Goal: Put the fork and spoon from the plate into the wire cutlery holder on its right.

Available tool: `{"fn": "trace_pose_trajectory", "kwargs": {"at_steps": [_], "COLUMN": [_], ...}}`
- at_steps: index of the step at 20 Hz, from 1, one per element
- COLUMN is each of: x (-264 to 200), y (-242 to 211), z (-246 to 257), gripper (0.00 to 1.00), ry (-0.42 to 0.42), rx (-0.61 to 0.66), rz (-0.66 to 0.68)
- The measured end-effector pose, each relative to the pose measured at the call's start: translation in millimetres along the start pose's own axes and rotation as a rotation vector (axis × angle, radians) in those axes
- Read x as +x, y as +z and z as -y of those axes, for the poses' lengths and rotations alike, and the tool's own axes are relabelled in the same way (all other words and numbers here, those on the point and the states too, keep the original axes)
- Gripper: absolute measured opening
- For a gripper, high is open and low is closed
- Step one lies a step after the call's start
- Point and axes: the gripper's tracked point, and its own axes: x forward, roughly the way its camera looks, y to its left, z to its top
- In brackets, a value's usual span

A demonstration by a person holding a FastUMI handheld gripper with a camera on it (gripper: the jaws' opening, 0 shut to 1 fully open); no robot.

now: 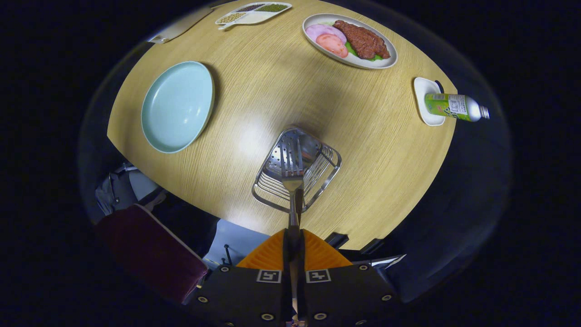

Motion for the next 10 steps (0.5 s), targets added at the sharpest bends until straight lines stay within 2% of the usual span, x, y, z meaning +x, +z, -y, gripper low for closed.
{"fn": "trace_pose_trajectory", "kwargs": {"at_steps": [4,10], "x": [5.5,5.9], "y": [12.9,9.1], "z": [4.5,2.2], "gripper": [0.05,0.11], "ry": [-0.030,-0.037], "rx": [0.003,-0.003], "rz": [0.019,0.008]}}
